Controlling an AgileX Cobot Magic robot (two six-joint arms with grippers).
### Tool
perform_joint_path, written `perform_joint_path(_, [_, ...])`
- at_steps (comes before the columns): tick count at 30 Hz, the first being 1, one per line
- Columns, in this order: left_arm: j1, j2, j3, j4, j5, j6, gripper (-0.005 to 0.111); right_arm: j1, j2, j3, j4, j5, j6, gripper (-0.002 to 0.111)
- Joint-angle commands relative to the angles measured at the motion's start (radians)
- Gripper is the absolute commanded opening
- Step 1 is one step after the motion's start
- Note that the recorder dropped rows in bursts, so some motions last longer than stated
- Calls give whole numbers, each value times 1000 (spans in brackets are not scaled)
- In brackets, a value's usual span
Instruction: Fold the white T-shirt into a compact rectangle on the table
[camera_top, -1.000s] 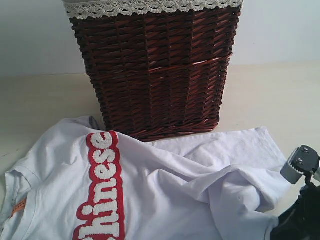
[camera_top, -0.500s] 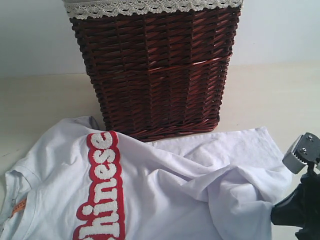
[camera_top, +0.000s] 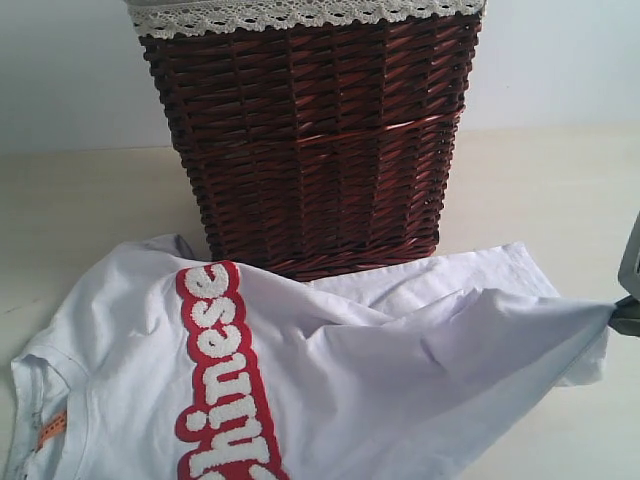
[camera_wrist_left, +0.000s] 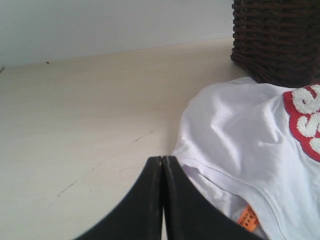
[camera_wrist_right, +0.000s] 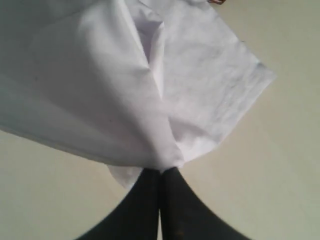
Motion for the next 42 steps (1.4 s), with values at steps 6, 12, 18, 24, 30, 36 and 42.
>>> perform_joint_path(6, [-3,-5,-2,-6,-10,2,0,-5,-15,-21,-248,464,-171,0])
perform_joint_path(12, [-3,-5,-2,-6,-10,2,0,-5,-14,-21,-277,651,-191,0])
perform_joint_path(18, [-3,-5,-2,-6,-10,2,0,-5,-14,-18,-181,651,-166,5])
perform_joint_path(24, [-3,-5,-2,-6,-10,2,0,-5,-14,-18,30,554,-136,38])
perform_joint_path(30, [-3,-5,-2,-6,-10,2,0,-5,-39,-29,72,297,14,42])
perform_joint_path(36, [-3,-5,-2,-6,-10,2,0,-95,121,-14,-245,457,73,42])
perform_joint_path(42, [-3,-5,-2,-6,-10,2,0,-97,247,-14,-239,581,-49,42])
